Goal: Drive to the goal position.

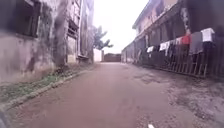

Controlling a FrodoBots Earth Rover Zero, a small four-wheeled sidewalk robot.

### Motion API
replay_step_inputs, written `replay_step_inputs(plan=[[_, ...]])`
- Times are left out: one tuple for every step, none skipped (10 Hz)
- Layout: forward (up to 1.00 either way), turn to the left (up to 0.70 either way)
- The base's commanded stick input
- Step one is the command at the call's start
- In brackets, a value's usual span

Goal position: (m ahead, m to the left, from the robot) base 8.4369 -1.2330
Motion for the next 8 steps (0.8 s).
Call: replay_step_inputs(plan=[[0.70,0.00],[0.70,0.00],[0.70,0.00],[0.70,0.00],[0.70,0.00],[0.70,0.00],[0.70,0.00],[0.70,0.00]])
